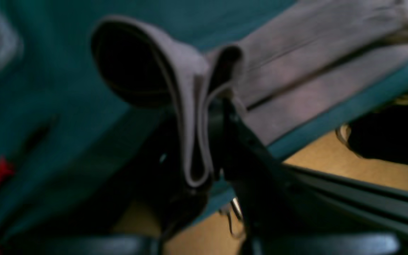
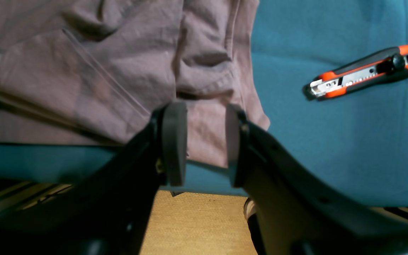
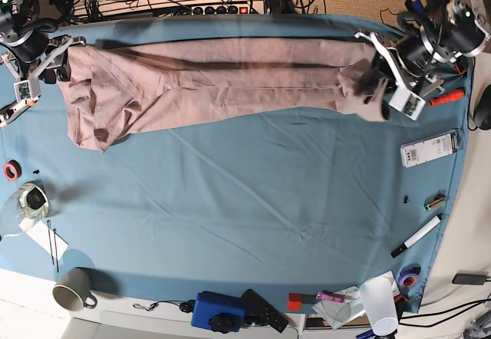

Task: Fold the T-shirt properly
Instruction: 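Carry the collar end with the left gripper toward the right gripper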

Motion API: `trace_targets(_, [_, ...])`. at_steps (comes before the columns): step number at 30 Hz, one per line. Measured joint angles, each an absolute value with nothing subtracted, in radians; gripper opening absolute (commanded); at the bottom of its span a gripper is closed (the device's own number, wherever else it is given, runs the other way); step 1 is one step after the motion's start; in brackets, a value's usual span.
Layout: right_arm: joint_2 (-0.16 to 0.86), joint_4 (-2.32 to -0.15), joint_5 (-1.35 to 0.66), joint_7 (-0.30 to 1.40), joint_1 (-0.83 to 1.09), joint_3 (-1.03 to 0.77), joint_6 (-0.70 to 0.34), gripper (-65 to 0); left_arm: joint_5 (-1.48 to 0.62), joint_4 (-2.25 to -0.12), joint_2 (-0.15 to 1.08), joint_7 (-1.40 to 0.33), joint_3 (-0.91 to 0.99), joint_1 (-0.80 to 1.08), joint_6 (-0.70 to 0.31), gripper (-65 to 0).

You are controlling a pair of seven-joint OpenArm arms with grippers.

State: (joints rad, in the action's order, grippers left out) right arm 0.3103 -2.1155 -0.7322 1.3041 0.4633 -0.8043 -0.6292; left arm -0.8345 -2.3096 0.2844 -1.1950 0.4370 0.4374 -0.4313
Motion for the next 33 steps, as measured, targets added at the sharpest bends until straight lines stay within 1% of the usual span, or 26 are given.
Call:
trace_targets(4, [0.310,-2.115,-0.733,1.304,0.463,-0.804,-0.629,-45.9,-0.848,-2.310,0.275,-1.194,0.435,0.437,-0.440,-65.0])
trace_targets(7, [0.310,-2.115,-0.732,1.304,0.463,-0.804,-0.629,-46.0,-0.850,-2.310,0.275,-1.194,0.387,0.432,-0.440,-65.0])
trace_targets(10, [0.310,-2.115,-0.732,1.304,0.463,-0.804,-0.629,-45.9,-0.841,-2.309,0.276,-1.194,0.277,0.423,-0.442,-65.0])
trace_targets(12, [0.310,-2.115,-0.733,1.301,0.463,-0.804,-0.629,-46.0,-0.771,-2.308,0.275,-1.166,0.181,0.398,-0.454,-65.0])
trace_targets(15, [0.310,-2.115,-0.732,1.301,0.463,-0.804,-0.629,-45.9,-0.698,-2.308,0.277,-1.147,0.046,0.355,-0.431,-65.0])
trace_targets(22, [0.311,-2.115,-0.733,1.301,0.463,-0.804,-0.630,-46.0,-0.531,-2.302,0.266,-1.065,-0.234,0.278,-0.432,-65.0])
trace_targets(26, [0.310,-2.115,-0.732,1.301,0.463,-0.804,-0.629,-46.0,-0.453,-2.258,0.266,-1.018,-0.329,0.219,-0.427,-65.0])
trace_targets(29, [0.310,-2.115,-0.732,1.301,0.463,-0.804,-0.629,-45.9,-0.453,-2.187,0.263,-1.013,-0.369,0.165,-0.413,-65.0])
trace_targets(33, [0.310,-2.115,-0.733,1.301,0.463,-0.804,-0.629,-46.0,-0.446,-2.112,0.215,-1.015,-0.405,0.119,-0.409,-65.0])
